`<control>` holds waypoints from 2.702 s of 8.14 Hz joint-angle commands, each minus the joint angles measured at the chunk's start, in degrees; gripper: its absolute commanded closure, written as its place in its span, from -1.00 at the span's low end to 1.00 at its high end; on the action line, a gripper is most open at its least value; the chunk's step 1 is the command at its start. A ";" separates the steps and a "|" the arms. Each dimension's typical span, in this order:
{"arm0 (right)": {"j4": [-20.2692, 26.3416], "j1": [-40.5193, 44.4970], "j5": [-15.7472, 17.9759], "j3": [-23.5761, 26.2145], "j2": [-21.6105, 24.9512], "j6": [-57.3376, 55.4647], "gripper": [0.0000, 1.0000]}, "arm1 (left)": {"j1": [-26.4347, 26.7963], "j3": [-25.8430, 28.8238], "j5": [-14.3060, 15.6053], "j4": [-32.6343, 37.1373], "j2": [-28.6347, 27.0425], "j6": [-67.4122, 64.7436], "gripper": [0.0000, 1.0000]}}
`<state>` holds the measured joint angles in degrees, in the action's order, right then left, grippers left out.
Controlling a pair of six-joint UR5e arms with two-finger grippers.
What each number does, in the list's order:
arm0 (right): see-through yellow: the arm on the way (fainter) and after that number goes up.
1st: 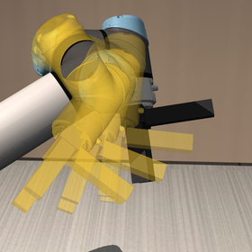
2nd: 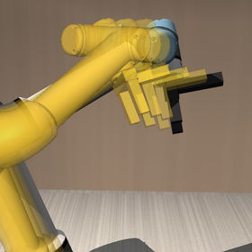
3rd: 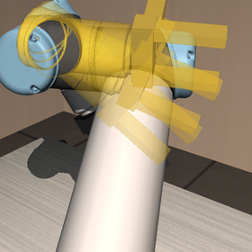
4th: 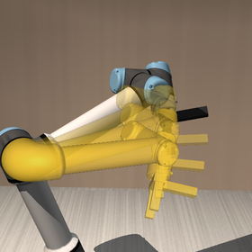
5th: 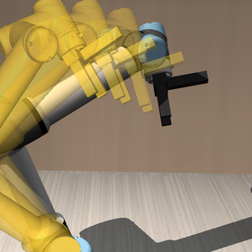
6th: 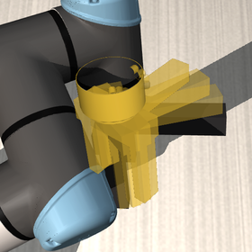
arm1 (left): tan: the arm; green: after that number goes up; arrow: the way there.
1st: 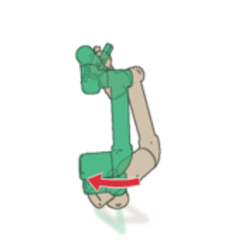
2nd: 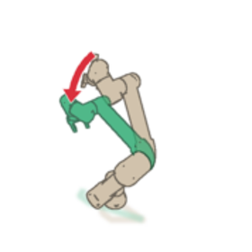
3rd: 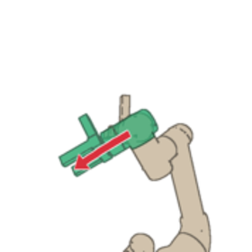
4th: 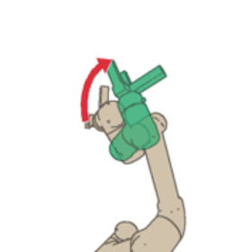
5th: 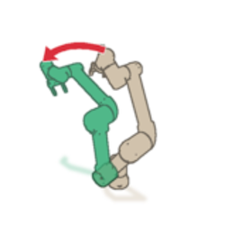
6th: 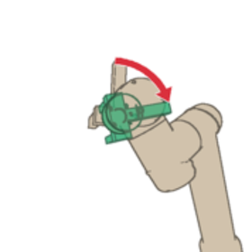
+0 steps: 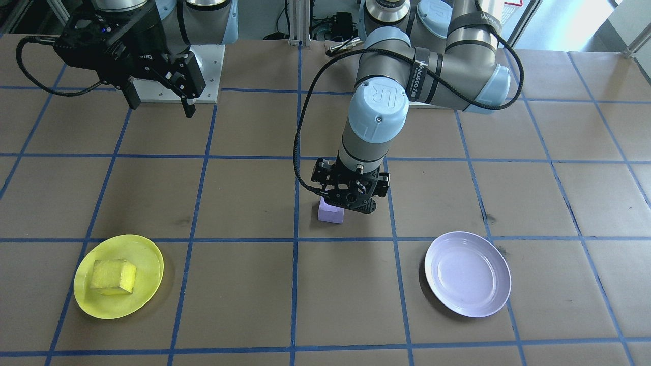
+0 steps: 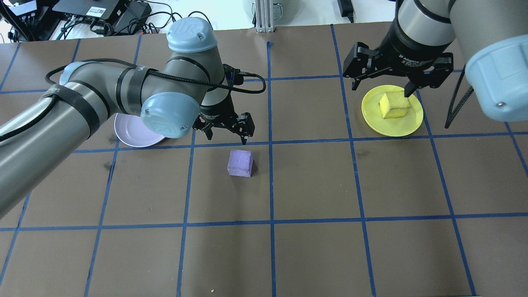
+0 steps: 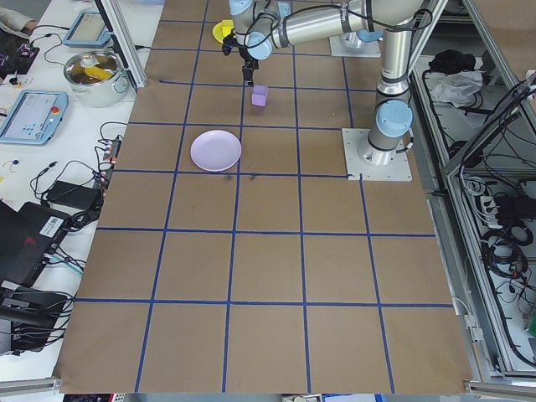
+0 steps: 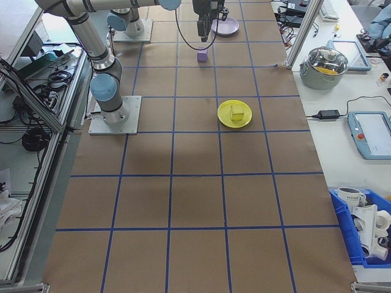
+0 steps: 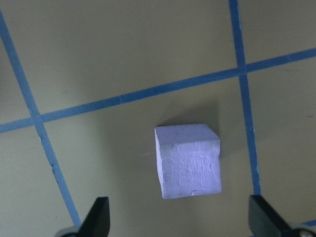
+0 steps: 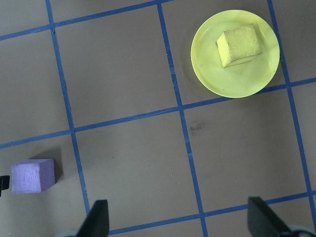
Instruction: Sort blocks by color into plates
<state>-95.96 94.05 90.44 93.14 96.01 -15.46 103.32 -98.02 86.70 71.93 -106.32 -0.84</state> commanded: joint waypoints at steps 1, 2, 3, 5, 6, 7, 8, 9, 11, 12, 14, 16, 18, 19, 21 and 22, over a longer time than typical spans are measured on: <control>0.16 0.00 0.18 0.11 -0.12 3.77 -1.00 | 0.13 -2.97 -0.39 -0.91 -1.16 -2.13 -1.00; 0.25 0.00 0.17 0.11 -0.12 3.68 -1.00 | 0.30 -3.06 -0.31 -1.87 -2.47 -3.11 -1.00; 0.25 0.00 0.17 0.11 -0.12 3.68 -1.00 | 0.39 -2.97 -0.30 -1.97 -3.62 -3.20 -1.00; 0.34 0.00 0.17 0.19 -0.03 3.59 -1.00 | 0.48 -3.06 -0.39 -2.85 -4.33 -3.47 -1.00; 0.25 0.00 0.00 0.19 -0.03 3.59 -1.00 | 0.92 -2.97 -0.48 -3.02 -5.20 -3.64 -1.00; 0.34 0.00 0.09 0.19 -0.03 3.59 -1.00 | 1.53 -3.06 -0.74 -4.68 -5.82 -3.73 -1.00; 0.16 0.00 0.00 0.19 -0.12 3.59 -1.00 | 1.88 -2.97 -2.92 -6.61 -6.96 -5.73 -1.00; 0.16 0.00 -0.09 0.19 -0.12 3.59 -1.00 | 2.15 -3.06 -2.85 -7.33 -7.84 -5.75 -1.00; 0.25 0.00 -0.09 0.19 -0.12 3.59 -1.00 | 2.24 -3.14 -2.59 -7.25 -8.20 -5.23 -1.00; 0.25 0.00 -0.09 0.19 -0.12 3.50 -1.00 | 2.24 -3.41 -2.59 -7.25 -8.46 -5.40 -1.00; 0.16 0.00 -0.09 0.19 -0.12 3.50 -1.00 | 2.24 -3.76 -0.32 -7.16 -9.25 -5.31 -1.00; 0.16 0.00 -0.09 0.19 -0.12 3.50 -1.00 | 2.24 -3.06 -0.30 -7.07 -9.87 -5.75 0.47; 0.25 0.00 -0.09 0.19 -0.12 3.59 -1.00 | 2.68 -2.88 -1.35 -6.11 -8.04 -6.01 1.00; 0.25 0.00 -0.09 0.19 -0.12 3.50 -1.00 | 2.50 -2.62 -1.10 -2.45 -5.85 -6.02 1.00; 0.25 0.00 -0.09 0.19 -0.12 3.50 -1.00 | -2.30 3.06 -0.83 5.28 -0.31 -5.23 1.00; 0.25 0.00 -0.09 0.19 -0.12 3.68 -1.00 | -6.33 7.79 -0.83 8.54 0.06 -3.75 1.00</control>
<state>-95.71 94.04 90.35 93.34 95.89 -11.94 102.76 -97.23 85.76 74.04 -108.79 -6.19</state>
